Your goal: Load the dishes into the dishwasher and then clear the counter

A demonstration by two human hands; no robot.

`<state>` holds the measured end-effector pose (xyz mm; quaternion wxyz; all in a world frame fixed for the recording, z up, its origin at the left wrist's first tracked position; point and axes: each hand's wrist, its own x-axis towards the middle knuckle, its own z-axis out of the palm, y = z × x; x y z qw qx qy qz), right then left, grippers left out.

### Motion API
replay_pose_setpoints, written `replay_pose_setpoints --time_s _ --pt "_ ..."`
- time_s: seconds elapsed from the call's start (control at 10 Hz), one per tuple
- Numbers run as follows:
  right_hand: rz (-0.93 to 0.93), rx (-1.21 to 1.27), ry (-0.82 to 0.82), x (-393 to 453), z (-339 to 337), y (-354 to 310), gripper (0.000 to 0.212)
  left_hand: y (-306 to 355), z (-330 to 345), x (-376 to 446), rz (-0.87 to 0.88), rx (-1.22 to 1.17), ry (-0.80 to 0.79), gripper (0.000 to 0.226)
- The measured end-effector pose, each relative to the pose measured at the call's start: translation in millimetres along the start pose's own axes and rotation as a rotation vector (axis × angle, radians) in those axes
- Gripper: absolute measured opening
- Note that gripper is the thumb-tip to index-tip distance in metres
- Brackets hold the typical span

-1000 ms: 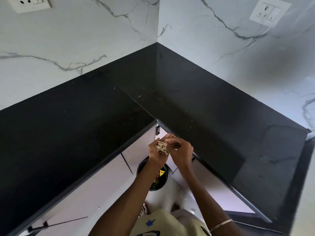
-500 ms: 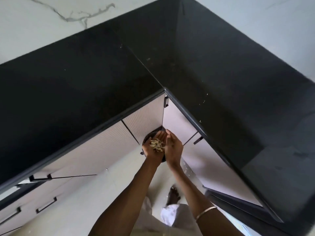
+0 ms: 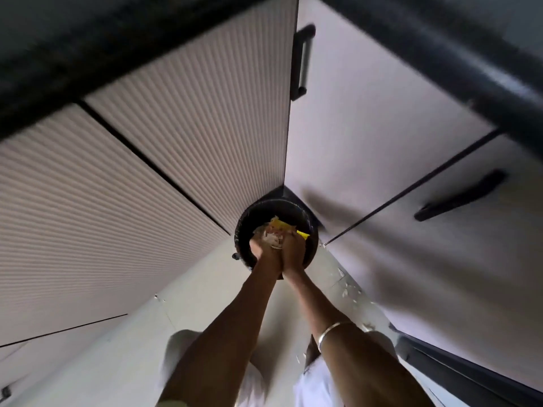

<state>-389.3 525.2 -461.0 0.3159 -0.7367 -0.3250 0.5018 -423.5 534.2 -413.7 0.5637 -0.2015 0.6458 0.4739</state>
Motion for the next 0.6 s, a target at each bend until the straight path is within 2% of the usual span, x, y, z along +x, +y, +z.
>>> replay_pose_setpoints --time_s 0.1,0.2,0.3,0.4,0.5,0.6 --pt "0.141 0.086 -0.096 41 14 42 0.034 -8 7 46 0.043 -0.010 0.016 0.029" --pt "0.272 0.459 -0.088 59 21 47 0.031 -20 11 112 -0.011 0.021 -0.111 0.047" --pt "0.322 0.610 -0.131 66 22 49 0.035 -23 8 137 -0.048 0.054 -0.184 0.055" --pt "0.290 0.580 -0.132 50 17 42 0.032 -19 3 120 -0.007 0.090 -0.188 0.054" --pt "0.241 0.380 -0.122 30 7 22 0.034 -8 -9 90 0.006 0.228 -0.241 0.064" --pt "0.114 0.015 -0.155 -2 -17 -12 0.038 7 -21 31 0.193 0.695 -0.342 0.079"
